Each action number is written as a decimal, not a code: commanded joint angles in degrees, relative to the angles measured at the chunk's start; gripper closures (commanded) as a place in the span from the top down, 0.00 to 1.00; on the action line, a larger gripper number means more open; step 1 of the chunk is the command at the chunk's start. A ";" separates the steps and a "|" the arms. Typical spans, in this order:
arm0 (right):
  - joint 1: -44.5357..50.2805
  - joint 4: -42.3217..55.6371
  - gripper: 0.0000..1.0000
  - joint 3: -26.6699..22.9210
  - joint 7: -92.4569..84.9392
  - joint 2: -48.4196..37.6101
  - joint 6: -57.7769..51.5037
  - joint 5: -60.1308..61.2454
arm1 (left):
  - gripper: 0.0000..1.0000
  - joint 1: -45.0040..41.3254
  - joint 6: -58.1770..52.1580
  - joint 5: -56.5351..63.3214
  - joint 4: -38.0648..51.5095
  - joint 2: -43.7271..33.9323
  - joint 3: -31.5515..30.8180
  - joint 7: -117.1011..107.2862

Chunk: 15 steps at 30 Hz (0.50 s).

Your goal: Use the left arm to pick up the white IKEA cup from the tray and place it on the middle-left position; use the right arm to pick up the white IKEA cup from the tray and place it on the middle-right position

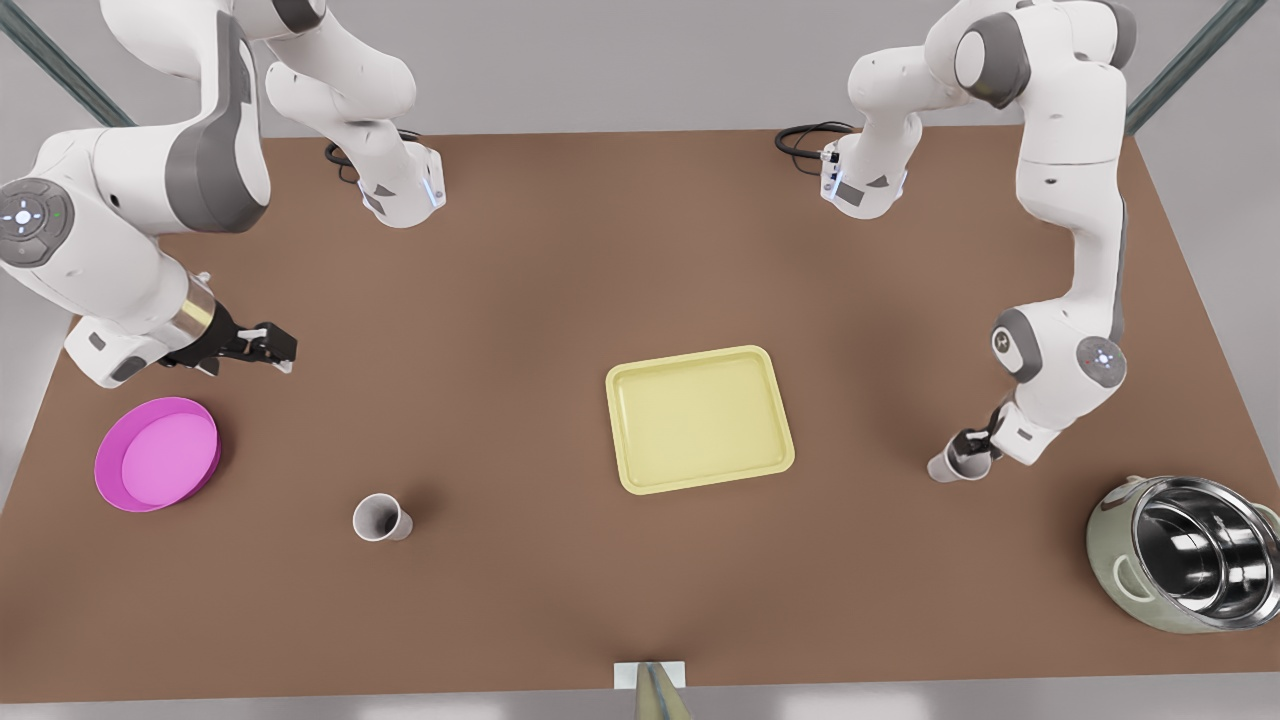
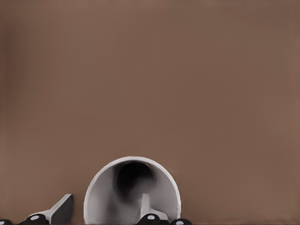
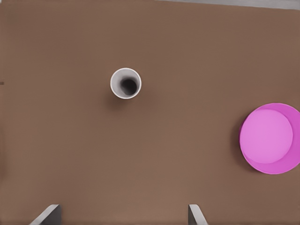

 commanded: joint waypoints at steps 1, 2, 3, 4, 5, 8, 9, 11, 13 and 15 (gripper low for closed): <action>-0.11 0.03 1.00 -0.20 -0.12 -0.06 0.05 0.03 | 1.00 -0.10 -7.75 2.80 0.35 -3.38 0.15 7.56; -0.02 0.03 1.00 -0.20 -0.12 -0.06 0.05 0.03 | 1.00 -0.19 -14.86 5.42 1.92 -6.81 0.15 5.90; -0.11 0.03 1.00 -0.37 -0.12 -0.06 0.05 0.03 | 1.00 -0.45 -26.10 10.34 7.36 -8.66 -0.55 1.33; -0.11 0.03 1.00 -0.46 -0.12 -0.06 0.05 0.03 | 1.00 -0.89 -36.22 10.53 14.13 -8.84 -0.99 0.44; -0.11 0.12 1.00 -1.25 -0.21 -0.06 0.05 0.03 | 1.00 -0.89 -42.65 7.74 20.11 -8.67 -1.35 -4.02; -0.11 1.17 1.00 -2.13 -0.12 -0.06 0.14 0.03 | 1.00 -3.17 -55.58 1.83 34.36 -8.58 -4.25 -14.50; -0.11 1.61 1.00 -3.10 -0.21 -0.06 0.14 0.12 | 1.00 -3.44 -56.82 2.00 35.07 -8.58 -4.86 -14.59; -0.11 1.79 1.00 -2.40 -0.30 -0.06 1.72 0.03 | 1.00 -3.44 -56.82 2.09 35.16 -8.67 -4.86 -14.59; -0.02 1.70 1.00 -2.40 -0.21 -0.06 1.72 0.03 | 1.00 -3.52 -56.82 2.00 35.16 -8.67 -4.95 -14.50; -0.02 1.70 1.00 -2.40 -0.04 -0.06 1.63 0.12 | 1.00 -3.44 -56.82 2.09 35.16 -8.58 -4.86 -14.50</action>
